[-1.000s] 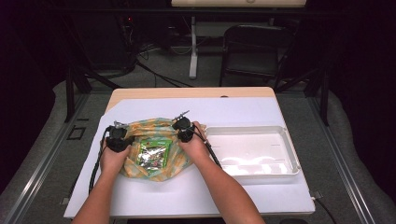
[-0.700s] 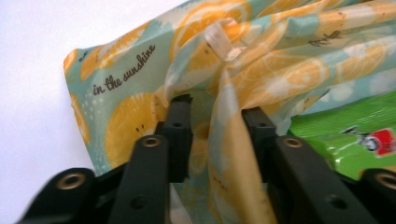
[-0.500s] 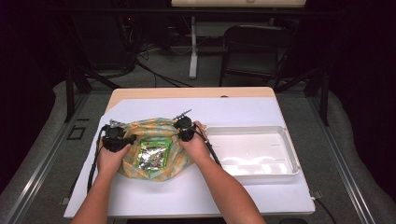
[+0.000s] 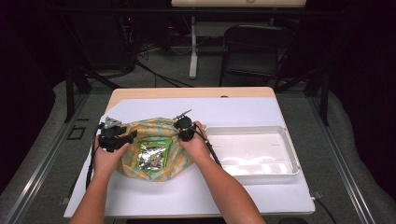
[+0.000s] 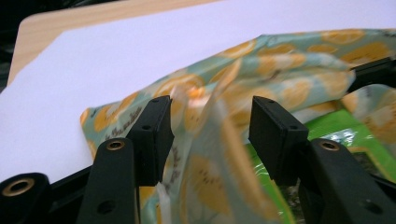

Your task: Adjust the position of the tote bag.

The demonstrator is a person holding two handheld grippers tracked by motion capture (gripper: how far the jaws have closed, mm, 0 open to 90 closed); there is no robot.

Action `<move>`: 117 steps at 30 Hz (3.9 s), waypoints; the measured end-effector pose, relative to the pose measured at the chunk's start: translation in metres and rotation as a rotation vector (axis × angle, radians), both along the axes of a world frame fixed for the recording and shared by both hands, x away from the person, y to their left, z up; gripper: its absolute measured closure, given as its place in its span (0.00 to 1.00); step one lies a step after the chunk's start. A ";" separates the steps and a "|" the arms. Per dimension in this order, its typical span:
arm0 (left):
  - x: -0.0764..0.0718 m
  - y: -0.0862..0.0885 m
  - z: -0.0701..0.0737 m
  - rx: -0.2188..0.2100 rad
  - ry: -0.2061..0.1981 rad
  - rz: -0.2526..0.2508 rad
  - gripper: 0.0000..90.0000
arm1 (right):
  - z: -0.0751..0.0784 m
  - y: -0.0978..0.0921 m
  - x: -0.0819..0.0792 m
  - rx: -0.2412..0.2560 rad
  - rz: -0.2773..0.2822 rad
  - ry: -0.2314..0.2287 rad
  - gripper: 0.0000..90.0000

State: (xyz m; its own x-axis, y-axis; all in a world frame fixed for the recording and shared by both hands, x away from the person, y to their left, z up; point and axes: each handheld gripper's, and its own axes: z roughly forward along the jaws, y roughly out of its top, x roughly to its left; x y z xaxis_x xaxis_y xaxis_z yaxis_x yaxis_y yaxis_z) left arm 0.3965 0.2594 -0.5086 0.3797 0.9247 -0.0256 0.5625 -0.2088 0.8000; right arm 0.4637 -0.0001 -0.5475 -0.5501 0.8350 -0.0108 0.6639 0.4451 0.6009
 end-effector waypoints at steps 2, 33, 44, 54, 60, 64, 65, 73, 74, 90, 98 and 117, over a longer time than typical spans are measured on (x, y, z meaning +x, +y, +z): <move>-0.002 -0.003 0.005 0.002 -0.015 -0.012 0.55 | 0.000 0.000 0.000 -0.001 -0.002 -0.004 0.99; 0.001 -0.021 -0.011 0.162 0.122 -0.109 1.00 | 0.000 0.001 -0.001 -0.004 -0.003 -0.010 0.99; 0.008 -0.022 -0.027 0.245 0.186 -0.090 1.00 | 0.000 0.001 -0.001 -0.019 0.006 -0.011 0.99; 0.018 -0.019 -0.041 0.263 0.205 -0.053 1.00 | 0.000 0.002 -0.002 -0.018 0.004 -0.018 0.97; 0.020 -0.017 -0.042 0.246 0.204 -0.047 1.00 | 0.000 0.001 -0.004 -0.013 0.009 -0.020 0.93; 0.019 -0.016 -0.043 0.226 0.199 -0.040 1.00 | 0.002 0.000 -0.005 0.025 0.004 -0.019 0.89; 0.019 -0.016 -0.043 0.230 0.198 -0.042 1.00 | 0.003 0.000 -0.006 0.044 -0.003 -0.030 0.89; 0.019 -0.014 -0.043 0.208 0.200 -0.037 1.00 | 0.027 -0.009 -0.018 0.068 0.055 -0.075 0.84; 0.019 -0.014 -0.043 0.207 0.201 -0.037 1.00 | 0.029 -0.010 -0.020 0.084 0.057 -0.089 0.83; 0.019 -0.013 -0.043 0.197 0.202 -0.027 1.00 | 0.054 -0.010 -0.057 0.144 0.162 -0.168 0.80; 0.019 -0.013 -0.043 0.194 0.202 -0.025 1.00 | 0.047 -0.005 -0.069 0.134 0.203 -0.140 0.84; 0.019 -0.012 -0.044 0.185 0.201 -0.024 1.00 | 0.015 -0.006 -0.078 0.061 0.216 -0.041 0.88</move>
